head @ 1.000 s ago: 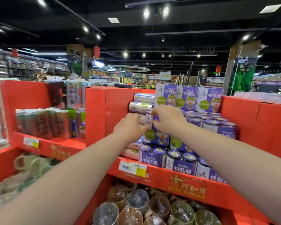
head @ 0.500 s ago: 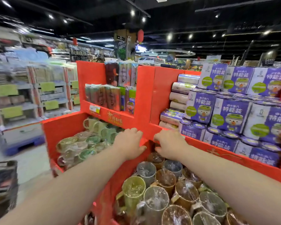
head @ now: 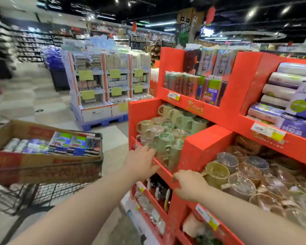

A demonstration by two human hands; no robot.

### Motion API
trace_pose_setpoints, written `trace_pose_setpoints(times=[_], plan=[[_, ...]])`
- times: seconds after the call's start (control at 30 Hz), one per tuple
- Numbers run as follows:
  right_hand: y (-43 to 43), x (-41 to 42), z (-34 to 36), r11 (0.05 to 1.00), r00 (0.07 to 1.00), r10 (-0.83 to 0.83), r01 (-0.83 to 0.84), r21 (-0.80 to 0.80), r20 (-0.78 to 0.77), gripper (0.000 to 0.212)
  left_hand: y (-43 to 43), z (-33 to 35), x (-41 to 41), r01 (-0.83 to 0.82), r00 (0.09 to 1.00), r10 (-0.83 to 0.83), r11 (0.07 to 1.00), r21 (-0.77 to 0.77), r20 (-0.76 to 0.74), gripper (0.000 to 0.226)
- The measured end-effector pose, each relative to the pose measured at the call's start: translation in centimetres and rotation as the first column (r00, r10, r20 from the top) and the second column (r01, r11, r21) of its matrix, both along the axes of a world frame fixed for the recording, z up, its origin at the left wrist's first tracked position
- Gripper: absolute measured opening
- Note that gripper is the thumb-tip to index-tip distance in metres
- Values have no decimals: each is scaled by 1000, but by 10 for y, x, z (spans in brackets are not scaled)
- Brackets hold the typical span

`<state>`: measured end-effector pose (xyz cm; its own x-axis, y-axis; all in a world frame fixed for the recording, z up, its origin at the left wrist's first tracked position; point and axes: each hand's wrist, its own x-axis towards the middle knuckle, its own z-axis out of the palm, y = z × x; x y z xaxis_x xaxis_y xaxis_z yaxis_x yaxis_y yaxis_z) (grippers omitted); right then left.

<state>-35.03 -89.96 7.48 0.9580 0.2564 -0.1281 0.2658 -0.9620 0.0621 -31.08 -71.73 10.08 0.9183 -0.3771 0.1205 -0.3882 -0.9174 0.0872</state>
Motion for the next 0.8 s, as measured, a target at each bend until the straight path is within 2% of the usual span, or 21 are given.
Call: trace_pose_setpoints(times=[0.17,0.27,0.43,0.63,0.8], plan=[[87,-17,-25,998,990,65,-66,-4,-122,34,87,-3,-31,-105,994,105,994,-5,-22,54],[135,-17,-28,994,987,106,-104,24,-121,21,133,-22,-51,-188,978,192,981,48,-82,57],[207,-2,-16,981,973,189,-180,76,-130,36,192,-57,-78,-270,937,293,953,136,-193,55],[283,38,8,955,958,283,-275,111,-55,35,246,-87,-88,-373,856,402,916,149,-325,52],[338,90,22,926,934,356,-354,133,9,28,286,-101,-75,-435,801,473,881,186,-367,51]])
